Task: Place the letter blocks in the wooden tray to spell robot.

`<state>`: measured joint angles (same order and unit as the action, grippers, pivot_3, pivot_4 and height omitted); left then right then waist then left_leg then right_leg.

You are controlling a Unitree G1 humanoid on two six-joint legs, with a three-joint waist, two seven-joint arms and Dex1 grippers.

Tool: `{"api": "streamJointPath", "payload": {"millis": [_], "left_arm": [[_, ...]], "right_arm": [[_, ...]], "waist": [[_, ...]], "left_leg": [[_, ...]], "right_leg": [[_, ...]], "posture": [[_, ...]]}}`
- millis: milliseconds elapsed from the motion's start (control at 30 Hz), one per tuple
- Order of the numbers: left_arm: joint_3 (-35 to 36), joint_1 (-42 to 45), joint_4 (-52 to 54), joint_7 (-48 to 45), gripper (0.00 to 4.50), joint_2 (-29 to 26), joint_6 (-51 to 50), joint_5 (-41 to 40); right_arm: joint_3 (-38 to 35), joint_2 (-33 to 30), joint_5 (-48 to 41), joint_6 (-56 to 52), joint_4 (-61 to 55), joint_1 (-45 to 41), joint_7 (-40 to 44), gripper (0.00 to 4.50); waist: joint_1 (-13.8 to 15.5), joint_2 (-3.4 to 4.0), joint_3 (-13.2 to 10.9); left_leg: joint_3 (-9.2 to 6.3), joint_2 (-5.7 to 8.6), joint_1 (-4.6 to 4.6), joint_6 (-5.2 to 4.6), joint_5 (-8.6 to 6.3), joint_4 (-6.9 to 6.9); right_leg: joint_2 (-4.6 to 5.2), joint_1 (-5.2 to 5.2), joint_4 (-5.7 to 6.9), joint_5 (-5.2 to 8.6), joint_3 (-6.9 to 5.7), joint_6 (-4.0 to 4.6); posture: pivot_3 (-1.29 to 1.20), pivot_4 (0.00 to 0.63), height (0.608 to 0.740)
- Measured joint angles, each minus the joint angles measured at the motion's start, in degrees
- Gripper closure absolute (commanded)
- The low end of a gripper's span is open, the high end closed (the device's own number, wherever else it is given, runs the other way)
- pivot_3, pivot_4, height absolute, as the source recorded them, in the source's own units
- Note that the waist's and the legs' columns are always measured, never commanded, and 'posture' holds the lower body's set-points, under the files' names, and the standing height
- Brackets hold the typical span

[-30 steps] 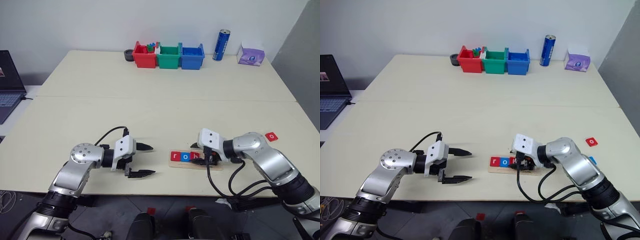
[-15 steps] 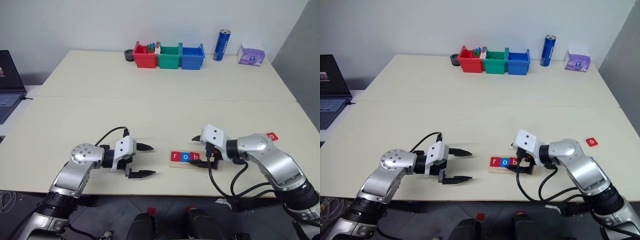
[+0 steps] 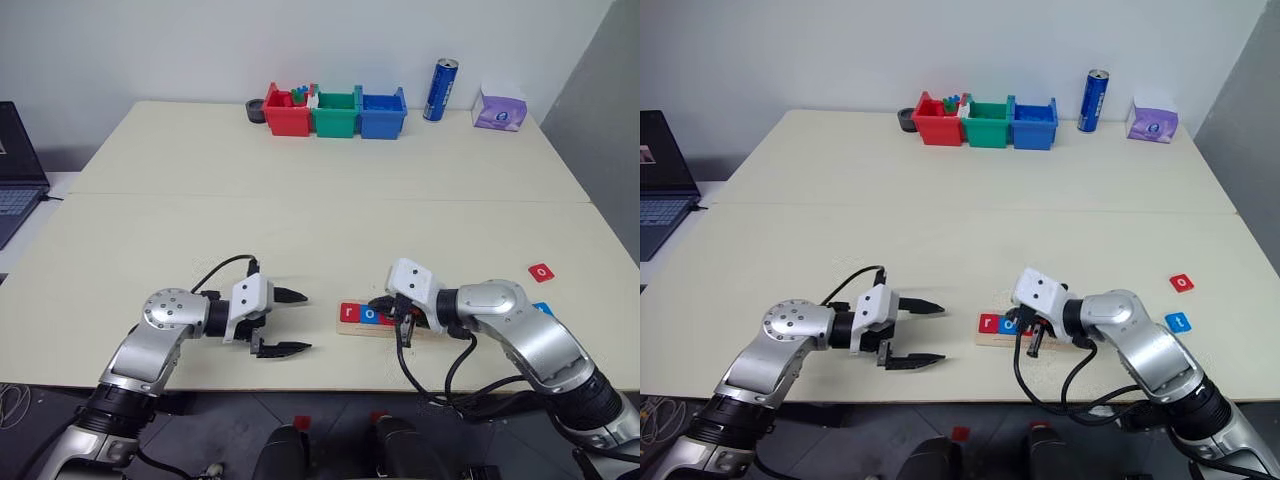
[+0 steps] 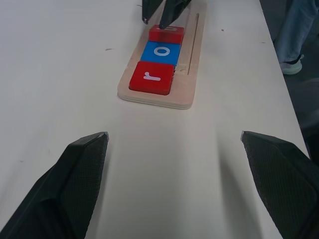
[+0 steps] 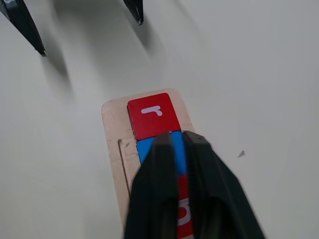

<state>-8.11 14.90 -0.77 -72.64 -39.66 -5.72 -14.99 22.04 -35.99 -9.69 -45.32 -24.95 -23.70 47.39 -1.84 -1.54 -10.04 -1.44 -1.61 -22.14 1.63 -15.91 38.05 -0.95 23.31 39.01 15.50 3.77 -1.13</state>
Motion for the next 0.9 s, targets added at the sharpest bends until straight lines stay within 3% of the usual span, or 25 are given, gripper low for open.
{"api": "streamJointPath", "payload": {"millis": [633, 800, 900], "left_arm": [[0.0, 0.0, 0.3, 0.7, 0.00, 0.0, -0.3, 0.0], [0.0, 0.0, 0.4, 0.7, 0.00, 0.0, -0.3, 0.0], [0.0, 0.0, 0.6, 0.8, 0.00, 0.0, -0.4, 0.0]], "right_arm": [[2.1, -1.7, 1.3, -0.5, 1.0, -0.1, 1.7, 4.49], [-1.3, -1.2, -2.8, -3.8, -2.4, 0.0, 2.2, 4.49], [-3.0, -4.6, -3.3, -3.8, -5.0, 0.8, 2.7, 4.49]], "waist": [[0.0, 0.00, 0.0], [0.0, 0.00, 0.0], [0.0, 0.00, 0.0]], "left_leg": [[0.00, 0.00, 0.00, 0.00, 0.00, 0.00], [-0.04, 0.00, -0.01, 0.00, 0.00, 0.00], [-0.03, 0.01, -0.01, 0.00, 0.00, 0.00]], "right_leg": [[0.00, 0.00, 0.00, 0.01, -0.01, -0.01], [0.00, 0.00, 0.00, 0.00, -0.01, -0.01], [0.02, 0.00, -0.02, 0.01, -0.01, -0.03]], "posture": [[0.00, 0.150, 0.740], [0.00, 0.150, 0.740], [0.00, 0.150, 0.740]]}}
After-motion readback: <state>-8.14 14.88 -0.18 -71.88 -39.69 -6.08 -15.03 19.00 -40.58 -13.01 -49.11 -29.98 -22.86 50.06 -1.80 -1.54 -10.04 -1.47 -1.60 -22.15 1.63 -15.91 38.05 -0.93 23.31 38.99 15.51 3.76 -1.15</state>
